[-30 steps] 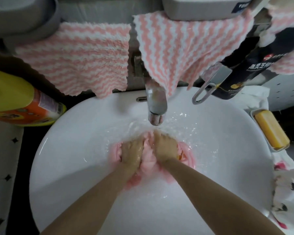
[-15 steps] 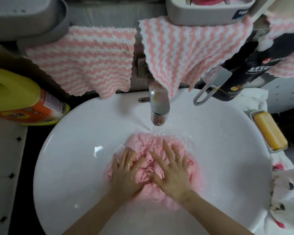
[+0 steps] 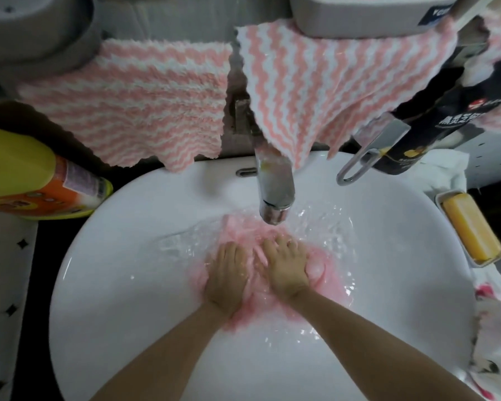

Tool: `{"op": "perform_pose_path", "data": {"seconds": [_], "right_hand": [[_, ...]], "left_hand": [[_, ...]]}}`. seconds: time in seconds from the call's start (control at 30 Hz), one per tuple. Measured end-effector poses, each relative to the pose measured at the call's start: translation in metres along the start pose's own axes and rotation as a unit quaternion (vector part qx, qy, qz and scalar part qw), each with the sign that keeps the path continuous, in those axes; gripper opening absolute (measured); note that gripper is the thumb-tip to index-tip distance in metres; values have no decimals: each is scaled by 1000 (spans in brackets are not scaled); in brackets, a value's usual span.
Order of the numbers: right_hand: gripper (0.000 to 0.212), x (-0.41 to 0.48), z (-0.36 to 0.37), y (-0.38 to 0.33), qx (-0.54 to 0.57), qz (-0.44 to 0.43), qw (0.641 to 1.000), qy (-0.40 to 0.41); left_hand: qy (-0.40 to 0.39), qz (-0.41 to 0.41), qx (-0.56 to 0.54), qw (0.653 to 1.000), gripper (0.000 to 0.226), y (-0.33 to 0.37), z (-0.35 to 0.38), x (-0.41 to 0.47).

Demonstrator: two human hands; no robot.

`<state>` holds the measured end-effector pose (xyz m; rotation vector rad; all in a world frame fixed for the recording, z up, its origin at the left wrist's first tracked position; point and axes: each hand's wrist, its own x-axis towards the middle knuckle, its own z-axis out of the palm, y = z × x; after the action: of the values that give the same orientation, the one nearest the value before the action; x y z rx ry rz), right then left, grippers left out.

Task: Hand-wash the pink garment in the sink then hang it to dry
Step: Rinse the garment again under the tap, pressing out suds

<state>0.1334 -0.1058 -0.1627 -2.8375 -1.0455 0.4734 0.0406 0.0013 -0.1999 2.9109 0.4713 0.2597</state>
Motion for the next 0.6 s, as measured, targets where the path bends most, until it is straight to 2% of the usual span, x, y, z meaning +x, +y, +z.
{"op": "perform_pose_path", "data": {"seconds": [0.03,0.13,0.2,0.27,0.3,0.37,0.4,0.43,0.5,0.57,0.6], "right_hand": [[52,5,-4,-2,11,3,1000,-2],[27,18,-15,-7,37,7,999,-21],[34,22,-25,-12,71,41,996,-24],[51,25,-37,-10,139,98,985,-15],[55,25,-43,-6,196,137,970,-40],[64,13,-57,6,346,201,913,-76],[72,3,-65,10,402,213,888,-67],[80,-9,-70,12,423,209,881,-43],[74,-36,-66,12,367,156,916,45],[57,-56,-51,12,262,73,956,108],[54,-61,-41,12,206,40,971,111]], "left_hand": [[-18,17,10,1000,30,-4,1,4],[-95,21,17,995,35,-8,-12,25],[-174,0,-3,985,30,-5,-29,39],[-201,-95,-122,967,25,-8,-41,49],[-213,-152,-204,943,25,-12,-49,51],[-175,-222,-357,890,40,-19,-65,43],[-136,-238,-415,868,50,-21,-73,36],[-94,-235,-434,865,53,-21,-80,28],[-47,-200,-377,903,54,-14,-88,9],[-35,-115,-233,965,57,-3,-82,-11],[-35,-66,-153,985,59,1,-73,-21]]}}
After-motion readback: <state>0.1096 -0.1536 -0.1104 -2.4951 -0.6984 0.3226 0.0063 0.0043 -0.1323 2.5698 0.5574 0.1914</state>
